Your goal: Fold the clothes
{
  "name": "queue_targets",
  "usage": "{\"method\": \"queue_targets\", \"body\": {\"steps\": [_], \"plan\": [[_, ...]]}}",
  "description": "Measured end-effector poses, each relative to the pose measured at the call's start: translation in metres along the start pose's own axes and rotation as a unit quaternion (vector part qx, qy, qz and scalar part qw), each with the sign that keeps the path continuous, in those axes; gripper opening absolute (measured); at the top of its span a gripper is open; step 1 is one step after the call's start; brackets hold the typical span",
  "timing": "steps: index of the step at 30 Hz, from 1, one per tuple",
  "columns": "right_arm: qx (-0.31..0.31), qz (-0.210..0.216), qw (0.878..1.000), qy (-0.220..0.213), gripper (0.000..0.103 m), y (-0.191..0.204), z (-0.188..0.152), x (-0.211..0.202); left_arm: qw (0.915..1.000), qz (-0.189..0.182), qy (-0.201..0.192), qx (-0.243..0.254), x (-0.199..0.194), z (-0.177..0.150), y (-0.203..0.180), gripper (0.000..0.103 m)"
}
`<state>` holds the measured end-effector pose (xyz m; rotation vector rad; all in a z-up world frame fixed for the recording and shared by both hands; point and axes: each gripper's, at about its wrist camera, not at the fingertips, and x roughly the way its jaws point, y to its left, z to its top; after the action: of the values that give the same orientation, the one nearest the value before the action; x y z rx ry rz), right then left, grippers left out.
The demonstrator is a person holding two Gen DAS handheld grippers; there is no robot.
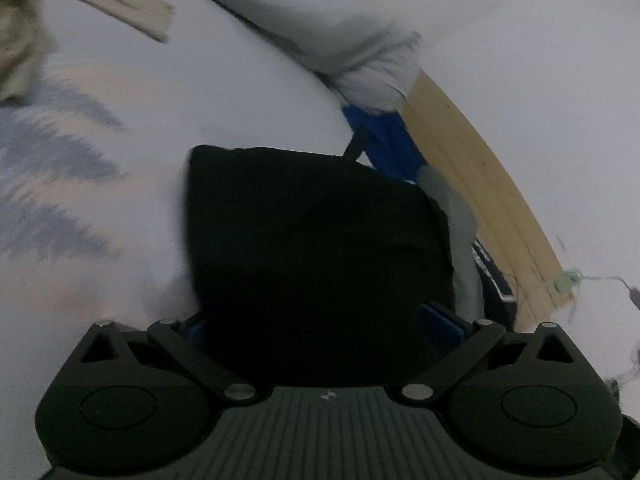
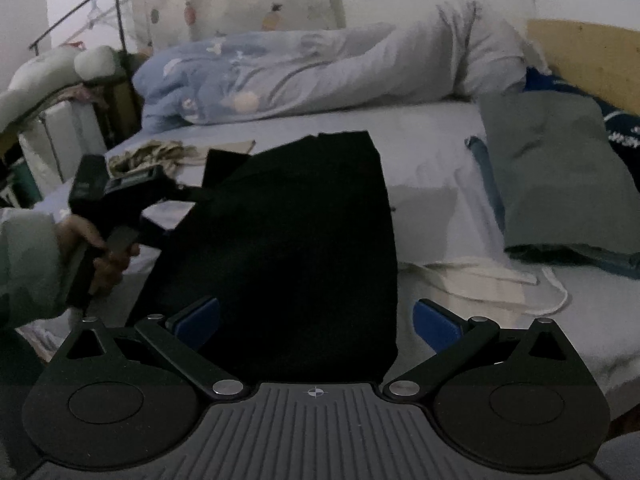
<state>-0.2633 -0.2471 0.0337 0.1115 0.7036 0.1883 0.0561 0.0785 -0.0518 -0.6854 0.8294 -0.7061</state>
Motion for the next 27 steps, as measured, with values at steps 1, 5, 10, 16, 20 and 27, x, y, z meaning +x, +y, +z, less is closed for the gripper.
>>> {"method": "queue_targets", "body": {"steps": [1, 5, 10, 16, 20, 27], "plan": [[0.008, 0.005, 1.0, 0.002, 0.103, -0.005, 0.001, 0.002, 1.0, -0.005, 0.007, 0.004, 0.006, 0.004, 0.001, 0.103], [0.056, 0.06, 0.996, 0.027, 0.103, -0.038, 0.011, 0.018, 0.9987, -0.027, 0.036, 0.023, 0.025, 0.015, 0.0, 0.103], [0.138, 0.147, 0.976, 0.08, 0.103, -0.092, 0.021, 0.071, 0.9962, -0.051, 0.063, 0.032, 0.041, 0.025, 0.0, 0.103], [0.206, 0.217, 0.943, 0.143, 0.103, -0.147, 0.013, 0.124, 0.9946, -0.068, 0.073, 0.029, 0.037, 0.025, -0.001, 0.103], [0.239, 0.278, 0.916, 0.164, 0.103, -0.173, 0.002, 0.14, 0.9942, -0.071, 0.077, 0.026, 0.034, 0.026, 0.001, 0.101], [0.205, 0.332, 0.903, 0.179, 0.103, -0.15, 0.01, 0.164, 0.9944, -0.066, 0.079, 0.027, 0.033, 0.028, -0.001, 0.103]]}}
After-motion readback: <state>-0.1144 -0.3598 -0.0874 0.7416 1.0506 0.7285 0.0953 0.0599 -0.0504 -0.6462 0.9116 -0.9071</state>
